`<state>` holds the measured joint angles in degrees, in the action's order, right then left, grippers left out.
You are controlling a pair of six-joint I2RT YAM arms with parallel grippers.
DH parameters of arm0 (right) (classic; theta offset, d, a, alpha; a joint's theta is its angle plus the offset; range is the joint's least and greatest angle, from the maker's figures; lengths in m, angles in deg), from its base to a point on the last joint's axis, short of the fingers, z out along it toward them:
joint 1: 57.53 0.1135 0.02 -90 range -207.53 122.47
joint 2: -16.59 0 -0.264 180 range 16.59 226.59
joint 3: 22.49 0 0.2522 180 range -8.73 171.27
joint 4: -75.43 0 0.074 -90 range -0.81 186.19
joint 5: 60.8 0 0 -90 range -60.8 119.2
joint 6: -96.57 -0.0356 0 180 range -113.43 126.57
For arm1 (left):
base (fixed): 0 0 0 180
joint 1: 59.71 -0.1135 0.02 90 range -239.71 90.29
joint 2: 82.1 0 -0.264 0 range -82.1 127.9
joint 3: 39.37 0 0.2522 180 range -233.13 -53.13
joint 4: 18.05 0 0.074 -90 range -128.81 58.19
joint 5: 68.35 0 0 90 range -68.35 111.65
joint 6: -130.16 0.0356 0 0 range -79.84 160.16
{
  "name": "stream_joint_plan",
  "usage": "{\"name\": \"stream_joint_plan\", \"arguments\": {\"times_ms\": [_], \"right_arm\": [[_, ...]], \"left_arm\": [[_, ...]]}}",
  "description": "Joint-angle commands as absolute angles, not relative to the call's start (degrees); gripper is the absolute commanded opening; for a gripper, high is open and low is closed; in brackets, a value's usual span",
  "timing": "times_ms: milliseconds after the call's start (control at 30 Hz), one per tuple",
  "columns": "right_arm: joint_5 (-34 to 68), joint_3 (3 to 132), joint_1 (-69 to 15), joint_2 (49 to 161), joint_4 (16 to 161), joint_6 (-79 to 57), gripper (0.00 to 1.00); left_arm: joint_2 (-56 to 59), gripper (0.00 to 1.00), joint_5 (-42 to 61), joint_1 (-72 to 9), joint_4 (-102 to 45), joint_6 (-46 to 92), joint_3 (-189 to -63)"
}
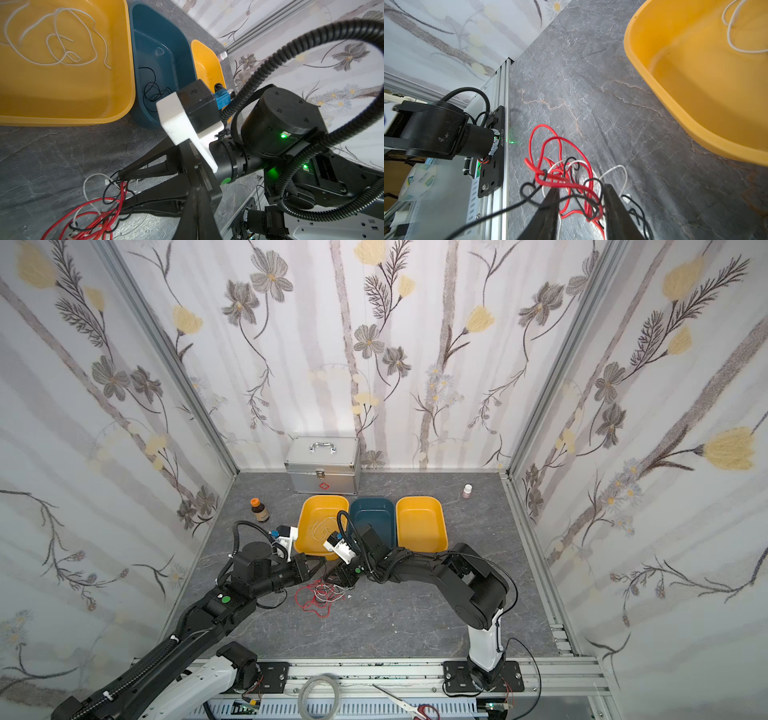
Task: Untangle and sort cables by color
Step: Untie the cable.
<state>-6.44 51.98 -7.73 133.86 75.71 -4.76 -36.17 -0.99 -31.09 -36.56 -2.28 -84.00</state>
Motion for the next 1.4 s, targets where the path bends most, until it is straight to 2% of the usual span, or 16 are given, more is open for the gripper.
{"name": "stream_joint_plan", "arguments": {"times_ms": [0,100,200,300,567,800,967,1367], "right_arm": [[-5.1,52.9,-7.7,134.4,76.5,-4.7,0.39],[-5.2,53.4,-7.7,135.0,76.8,-4.8,0.36],[-4.6,53.2,-7.6,134.6,77.0,-4.9,0.25],[-2.9,50.8,-7.9,132.3,75.7,-6.0,0.19],[3.1,45.2,-8.9,125.9,73.3,-14.5,0.06],[6.5,42.1,-9.8,122.7,70.5,-24.9,0.03],[4.9,41.2,-9.8,121.6,66.5,-29.7,0.03],[3.2,40.9,-10.1,118.5,65.6,-31.1,0.03]], "left_arm": [[-36.8,0.0,-0.6,-31.1,-35.4,-2.4,-84.4],[-37.4,0.0,-0.8,-31.1,-35.2,-2.4,-84.3],[-37.8,0.0,-0.6,-31.1,-35.4,-2.3,-84.0],[-38.3,0.0,0.3,-31.1,-36.1,-2.3,-83.5],[-37.7,0.0,0.3,-31.0,-35.1,-1.8,-82.5],[-36.9,0.0,-1.9,-30.4,-30.9,-1.4,-80.4],[-34.9,0.0,-2.0,-28.2,-29.9,0.1,-79.9],[-33.8,0.0,0.7,-24.4,-30.8,2.1,-75.2]]}}
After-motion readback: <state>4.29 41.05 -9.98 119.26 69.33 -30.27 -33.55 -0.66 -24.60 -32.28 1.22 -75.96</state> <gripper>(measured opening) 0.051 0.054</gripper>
